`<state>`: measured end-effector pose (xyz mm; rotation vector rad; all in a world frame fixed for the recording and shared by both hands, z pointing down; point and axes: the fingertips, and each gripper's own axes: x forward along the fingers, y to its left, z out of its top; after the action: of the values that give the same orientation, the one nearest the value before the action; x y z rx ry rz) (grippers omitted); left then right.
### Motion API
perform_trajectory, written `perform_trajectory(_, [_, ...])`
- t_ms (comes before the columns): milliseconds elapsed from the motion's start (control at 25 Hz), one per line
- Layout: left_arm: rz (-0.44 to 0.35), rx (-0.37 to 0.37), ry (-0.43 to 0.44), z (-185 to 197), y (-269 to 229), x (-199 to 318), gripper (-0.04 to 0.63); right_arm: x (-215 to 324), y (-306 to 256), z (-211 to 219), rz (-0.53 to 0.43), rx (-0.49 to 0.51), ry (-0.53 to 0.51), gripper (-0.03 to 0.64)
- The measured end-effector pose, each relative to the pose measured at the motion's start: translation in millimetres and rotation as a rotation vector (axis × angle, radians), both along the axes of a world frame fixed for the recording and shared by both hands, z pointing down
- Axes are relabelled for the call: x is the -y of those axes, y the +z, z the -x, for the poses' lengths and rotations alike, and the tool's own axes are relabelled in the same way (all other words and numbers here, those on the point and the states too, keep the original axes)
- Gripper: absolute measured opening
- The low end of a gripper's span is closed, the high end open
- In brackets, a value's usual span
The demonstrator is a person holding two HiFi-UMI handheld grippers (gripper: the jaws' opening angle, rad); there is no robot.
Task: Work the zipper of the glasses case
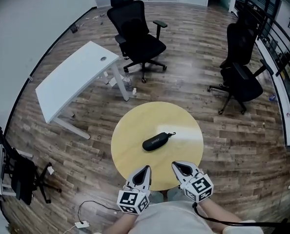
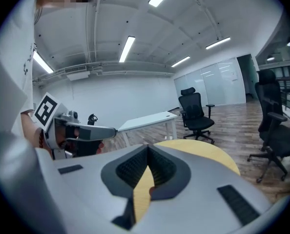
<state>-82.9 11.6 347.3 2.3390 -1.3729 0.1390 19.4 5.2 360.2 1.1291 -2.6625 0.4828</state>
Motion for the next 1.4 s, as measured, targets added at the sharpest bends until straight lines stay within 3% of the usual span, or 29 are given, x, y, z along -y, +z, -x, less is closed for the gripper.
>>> perform_trajectory(120, [0.055,-0.002,-0.001,2.4,20.9,9.5,0.003,25.6,20.6,-11.2,0.007,-0.045,0.009,0.003])
perform_trajectory(280, [0.065,0.05,0.005,0.8,50.5,34.4,0.003,63.9,64.3,-19.4,0.039,-0.108,0.01,0.003])
perform_trajectory(600, [0.142,0.059,0.079,-21.0,122.0,93.5,0.003,123.8,142.0,-20.4,0.037,-0.277,-0.125,0.003])
perform_trajectory(800, [0.231,0.077,0.018,-22.9,168.0,113.5,0.003,170.6,178.0,-23.4,0.056,-0.361,-0.126,0.003])
perform_trajectory(1000, [0.323,0.027,-0.019,-18.1,189.1,132.0,0.003,209.3,210.8,1.1,0.149,-0.409,-0.186,0.003])
perform_trajectory(1200, [0.39,0.05,-0.013,-10.3,217.1,137.5,0.003,196.5,227.0,8.8,0.267,-0.351,-0.172,0.003])
perform_trajectory(1400, [0.4,0.069,-0.021,-5.0,226.0,133.1,0.003,158.6,228.0,23.8,0.269,-0.307,-0.198,0.003])
